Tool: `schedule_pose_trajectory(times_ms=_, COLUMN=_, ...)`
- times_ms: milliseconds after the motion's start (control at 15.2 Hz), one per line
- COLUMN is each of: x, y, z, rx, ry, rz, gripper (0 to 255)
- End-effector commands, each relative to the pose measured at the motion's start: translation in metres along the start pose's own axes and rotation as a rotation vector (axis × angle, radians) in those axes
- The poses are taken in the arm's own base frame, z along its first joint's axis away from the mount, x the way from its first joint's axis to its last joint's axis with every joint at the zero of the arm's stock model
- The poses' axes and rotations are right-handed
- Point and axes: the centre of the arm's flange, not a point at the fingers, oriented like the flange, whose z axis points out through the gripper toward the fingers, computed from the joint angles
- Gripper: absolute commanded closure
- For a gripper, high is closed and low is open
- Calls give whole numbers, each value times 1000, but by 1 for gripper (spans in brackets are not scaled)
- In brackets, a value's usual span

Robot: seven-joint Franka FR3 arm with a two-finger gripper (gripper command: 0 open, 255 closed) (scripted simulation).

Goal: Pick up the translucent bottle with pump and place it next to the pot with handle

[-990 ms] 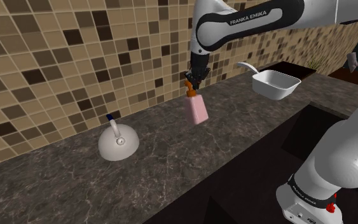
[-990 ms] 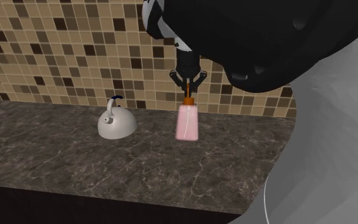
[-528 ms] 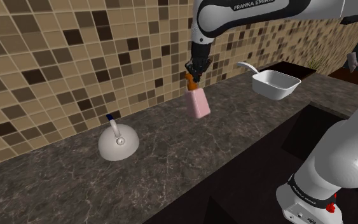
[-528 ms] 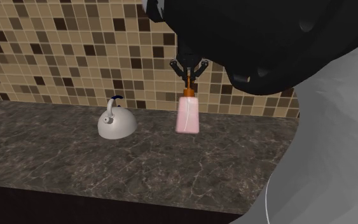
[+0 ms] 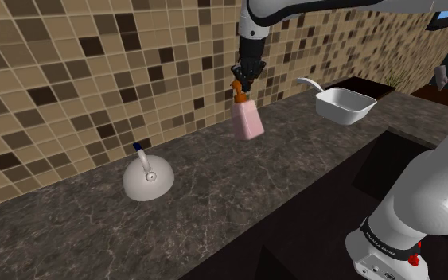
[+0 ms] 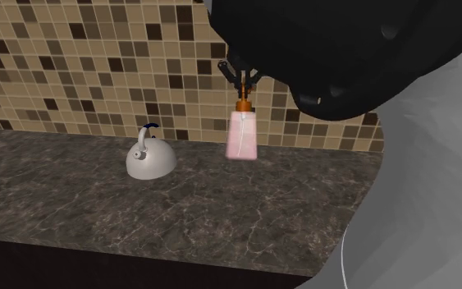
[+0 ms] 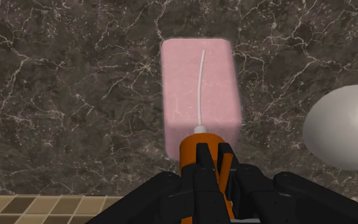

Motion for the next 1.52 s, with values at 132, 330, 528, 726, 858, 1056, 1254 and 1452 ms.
schedule_pose_trajectory(times_ms=132, x=2, y=2, z=-21, rx=0, ry=0, rz=0, gripper=255)
schedule_pose_trajectory(times_ms=330, x=4, y=2, z=-37, rx=0, ry=0, rz=0, gripper=255)
schedule_pose_trajectory(times_ms=528, x=5, y=2, z=-52, rx=0, ry=0, rz=0, gripper=255)
schedule_pose_trajectory(times_ms=726, x=7, y=2, z=-68, rx=0, ry=0, rz=0, gripper=255)
schedule_pose_trajectory(times_ms=858, x=8, y=2, z=-79, rx=0, ry=0, rz=0, gripper=255)
schedule_pose_trajectory(times_ms=1056, x=9, y=2, z=-94, rx=0, ry=0, rz=0, gripper=255)
schedule_pose_trajectory(times_ms=1254, x=11, y=2, z=-110, rx=0, ry=0, rz=0, gripper=255)
schedule_pose_trajectory(times_ms=1452, x=15, y=28, z=-108, rx=0, ry=0, rz=0, gripper=255)
